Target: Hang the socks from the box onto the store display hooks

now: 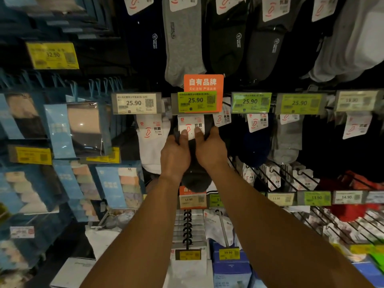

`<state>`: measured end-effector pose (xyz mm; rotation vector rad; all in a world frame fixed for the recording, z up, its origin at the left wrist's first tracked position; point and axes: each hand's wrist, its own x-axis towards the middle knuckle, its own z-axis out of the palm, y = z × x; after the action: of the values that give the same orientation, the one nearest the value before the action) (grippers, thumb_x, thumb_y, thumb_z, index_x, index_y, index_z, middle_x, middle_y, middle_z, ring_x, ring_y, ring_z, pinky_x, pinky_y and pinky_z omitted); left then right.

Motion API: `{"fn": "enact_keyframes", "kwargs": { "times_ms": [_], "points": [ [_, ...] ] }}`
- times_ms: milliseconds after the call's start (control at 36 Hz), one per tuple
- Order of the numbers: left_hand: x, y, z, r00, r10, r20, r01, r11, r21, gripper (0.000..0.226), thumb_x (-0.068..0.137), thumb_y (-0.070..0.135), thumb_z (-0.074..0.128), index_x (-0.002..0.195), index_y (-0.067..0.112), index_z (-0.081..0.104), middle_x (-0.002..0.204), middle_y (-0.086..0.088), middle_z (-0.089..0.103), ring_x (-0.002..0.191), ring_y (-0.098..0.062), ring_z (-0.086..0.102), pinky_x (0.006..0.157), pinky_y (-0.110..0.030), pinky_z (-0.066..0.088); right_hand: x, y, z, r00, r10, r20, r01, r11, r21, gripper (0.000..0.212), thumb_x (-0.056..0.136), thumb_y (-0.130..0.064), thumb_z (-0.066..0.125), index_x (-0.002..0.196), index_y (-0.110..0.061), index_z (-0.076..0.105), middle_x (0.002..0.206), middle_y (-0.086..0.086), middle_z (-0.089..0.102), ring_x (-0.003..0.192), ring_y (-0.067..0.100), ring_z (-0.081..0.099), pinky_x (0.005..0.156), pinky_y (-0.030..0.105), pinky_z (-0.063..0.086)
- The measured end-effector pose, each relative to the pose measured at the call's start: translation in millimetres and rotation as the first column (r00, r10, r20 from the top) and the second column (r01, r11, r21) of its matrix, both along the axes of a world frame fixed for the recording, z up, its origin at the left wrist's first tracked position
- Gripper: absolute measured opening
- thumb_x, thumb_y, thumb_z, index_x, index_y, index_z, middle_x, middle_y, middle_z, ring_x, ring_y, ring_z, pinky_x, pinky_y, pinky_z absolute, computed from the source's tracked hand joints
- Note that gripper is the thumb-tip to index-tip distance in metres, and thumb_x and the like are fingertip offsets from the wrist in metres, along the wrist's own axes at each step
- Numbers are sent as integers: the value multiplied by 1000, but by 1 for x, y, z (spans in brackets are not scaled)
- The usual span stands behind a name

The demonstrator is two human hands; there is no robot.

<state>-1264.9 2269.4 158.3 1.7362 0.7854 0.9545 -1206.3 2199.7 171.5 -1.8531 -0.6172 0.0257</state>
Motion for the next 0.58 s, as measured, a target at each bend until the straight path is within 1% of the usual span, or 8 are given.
{"fn": "enact_keyframes", "kwargs": {
  "times_ms": [56, 139, 222, 306, 417, 500, 528, 583],
  "points": [
    [-3, 0, -9, 998, 23, -61, -21, 999, 33, 45, 105, 47, 43, 118, 5, 53, 119, -21, 66, 110, -39, 60, 78, -30, 37, -4, 2, -13, 1000, -21, -5, 21, 999, -44, 42, 102, -50, 40, 117, -10, 42, 110, 17, 66, 99, 38, 64, 75, 37, 48],
    [-12, -5, -30, 992, 32, -121, -25, 998, 64, 41, 105, 44, 46, 115, 4, 50, 115, -23, 66, 106, -42, 62, 75, -32, 38, -11, 1, -37, 1000, -28, -5, 27, 993, -117, 45, 103, -49, 37, 117, -7, 41, 110, 21, 65, 99, 40, 63, 69, 33, 40],
    [-16, -6, -43, 986, 48, -162, -35, 996, 84, 38, 105, 39, 48, 116, 3, 50, 114, -25, 66, 106, -43, 62, 79, -36, 43, -12, 0, -51, 999, -27, -20, 23, 985, -168, 44, 103, -48, 35, 115, -6, 42, 111, 22, 65, 99, 39, 63, 70, 32, 37],
    [-17, -4, -41, 982, 63, -176, -41, 992, 123, 37, 104, 39, 49, 113, 3, 50, 113, -25, 66, 105, -43, 62, 85, -43, 49, -11, -1, -47, 1000, -7, -12, 4, 984, -178, 43, 104, -45, 36, 116, -5, 42, 111, 21, 64, 99, 38, 63, 69, 30, 37],
    [-23, -6, -42, 968, 81, -239, -41, 985, 169, 38, 103, 38, 54, 115, 3, 49, 112, -25, 67, 104, -43, 63, 82, -43, 50, -10, -7, -47, 1000, 10, -1, -10, 976, -216, 46, 103, -46, 40, 119, -3, 43, 116, 23, 63, 105, 40, 61, 74, 34, 40],
    [-30, -10, -47, 952, 162, -260, -102, 968, 230, 42, 98, 40, 62, 115, 3, 51, 113, -21, 63, 105, -40, 61, 85, -42, 48, -8, -19, -53, 1000, 28, 6, -26, 963, -268, 50, 102, -50, 40, 121, -5, 44, 117, 21, 64, 106, 38, 61, 80, 37, 45],
    [-34, -15, -45, 942, 202, -269, -130, 956, 264, 43, 96, 40, 64, 115, 3, 53, 113, -20, 60, 106, -38, 58, 88, -42, 47, -10, -26, -53, 1000, 26, 4, -24, 957, -289, 51, 101, -51, 40, 121, -5, 45, 116, 20, 64, 106, 37, 61, 80, 36, 45],
    [-36, -28, -41, 933, 265, -243, -170, 921, 349, 42, 94, 39, 67, 112, 2, 56, 112, -20, 58, 107, -38, 55, 91, -45, 44, -7, -43, -55, 999, 22, 25, -14, 960, -281, 51, 100, -53, 41, 119, -6, 47, 114, 18, 63, 105, 36, 61, 78, 34, 43]
  ]
}}
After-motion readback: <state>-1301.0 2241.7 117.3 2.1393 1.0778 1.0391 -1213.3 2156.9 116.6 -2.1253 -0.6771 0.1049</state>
